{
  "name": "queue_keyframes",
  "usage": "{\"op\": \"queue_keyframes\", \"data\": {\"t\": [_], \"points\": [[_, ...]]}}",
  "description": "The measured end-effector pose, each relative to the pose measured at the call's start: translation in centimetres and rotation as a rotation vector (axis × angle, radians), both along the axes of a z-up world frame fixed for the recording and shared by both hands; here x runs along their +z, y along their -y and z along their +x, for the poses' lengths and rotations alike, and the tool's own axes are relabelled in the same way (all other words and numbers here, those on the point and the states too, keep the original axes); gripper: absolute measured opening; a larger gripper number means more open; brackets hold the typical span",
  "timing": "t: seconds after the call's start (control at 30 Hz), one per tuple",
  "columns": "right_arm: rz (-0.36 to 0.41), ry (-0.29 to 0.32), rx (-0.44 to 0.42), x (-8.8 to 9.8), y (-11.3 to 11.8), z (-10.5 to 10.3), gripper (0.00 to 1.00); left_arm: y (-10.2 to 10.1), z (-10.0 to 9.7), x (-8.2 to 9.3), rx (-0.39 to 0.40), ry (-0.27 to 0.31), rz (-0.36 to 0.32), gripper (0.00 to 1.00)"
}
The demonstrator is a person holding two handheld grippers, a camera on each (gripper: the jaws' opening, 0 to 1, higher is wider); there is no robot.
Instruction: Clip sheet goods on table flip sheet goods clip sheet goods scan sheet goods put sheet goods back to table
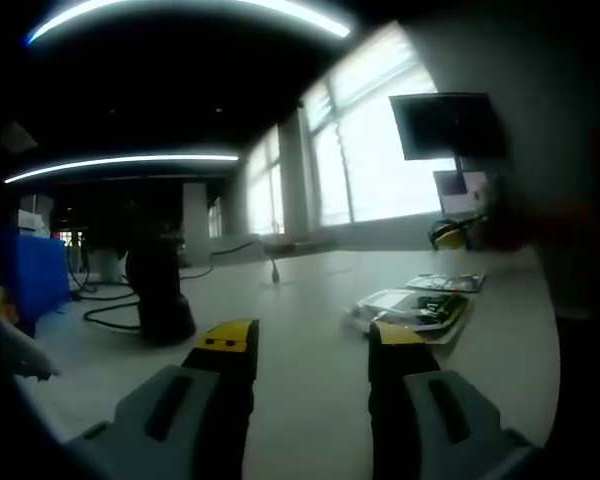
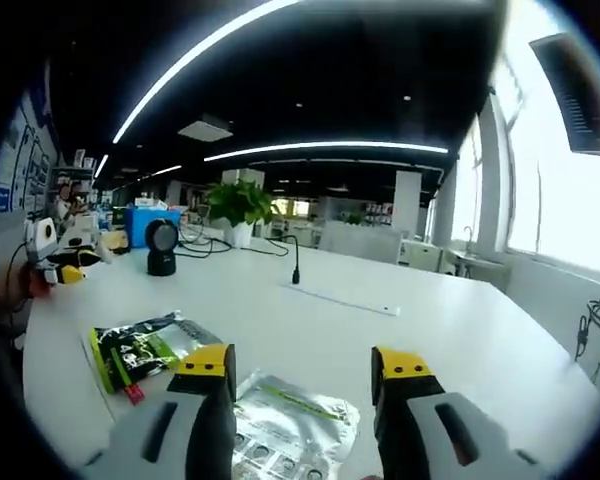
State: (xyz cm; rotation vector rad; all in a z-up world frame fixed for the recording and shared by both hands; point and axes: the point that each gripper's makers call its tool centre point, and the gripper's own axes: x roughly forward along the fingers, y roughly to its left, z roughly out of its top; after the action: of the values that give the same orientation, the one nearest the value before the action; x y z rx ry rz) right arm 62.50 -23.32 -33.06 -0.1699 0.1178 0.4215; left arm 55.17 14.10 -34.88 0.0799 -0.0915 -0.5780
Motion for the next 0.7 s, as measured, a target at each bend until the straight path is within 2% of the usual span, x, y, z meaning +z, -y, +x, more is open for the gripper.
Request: {"op": "queue_keyframes", "data": {"t": [0.07,0.13,0.17,0.3,0.4,0.43,0.47,0.5,0.57,0.7], "points": [[0.001,0.006,-0.007,0.0,0.3,0.7,0.61,0.0,0.0,0.0,0.000,0.000,0.000,0.36],[0.015,-0.001,-0.010,-0.2,0.3,0.8,0.77,0.0,0.0,0.0,0.000,0.000,0.001,0.36],[0.018,-0.008,-0.014,-0.4,0.4,0.8,0.77,0.0,0.0,0.0,0.001,0.000,0.002,0.36],[-0.002,-0.028,-0.011,-1.0,0.6,0.7,0.70,0.0,0.1,0.0,0.002,-0.001,0.001,0.36],[-0.018,-0.082,0.008,-1.9,1.0,0.7,0.68,0.0,0.0,-0.1,0.002,-0.002,0.002,0.36],[-0.021,-0.111,0.037,-2.3,1.0,0.5,0.67,0.0,0.0,0.0,0.002,-0.001,0.002,0.36],[-0.023,-0.104,0.030,-2.2,1.3,0.7,0.65,0.0,0.0,0.0,0.002,0.000,0.001,0.36],[-0.057,-0.098,0.058,-2.3,1.5,0.5,0.59,0.0,0.0,0.0,0.002,0.001,0.000,0.36],[-0.120,-0.085,0.067,-2.3,2.3,0.6,0.54,0.0,0.0,0.0,0.002,0.001,-0.001,0.36],[-0.094,-0.088,0.086,-1.8,2.9,0.5,0.55,0.0,-0.1,0.1,0.001,0.001,-0.002,0.36]]}}
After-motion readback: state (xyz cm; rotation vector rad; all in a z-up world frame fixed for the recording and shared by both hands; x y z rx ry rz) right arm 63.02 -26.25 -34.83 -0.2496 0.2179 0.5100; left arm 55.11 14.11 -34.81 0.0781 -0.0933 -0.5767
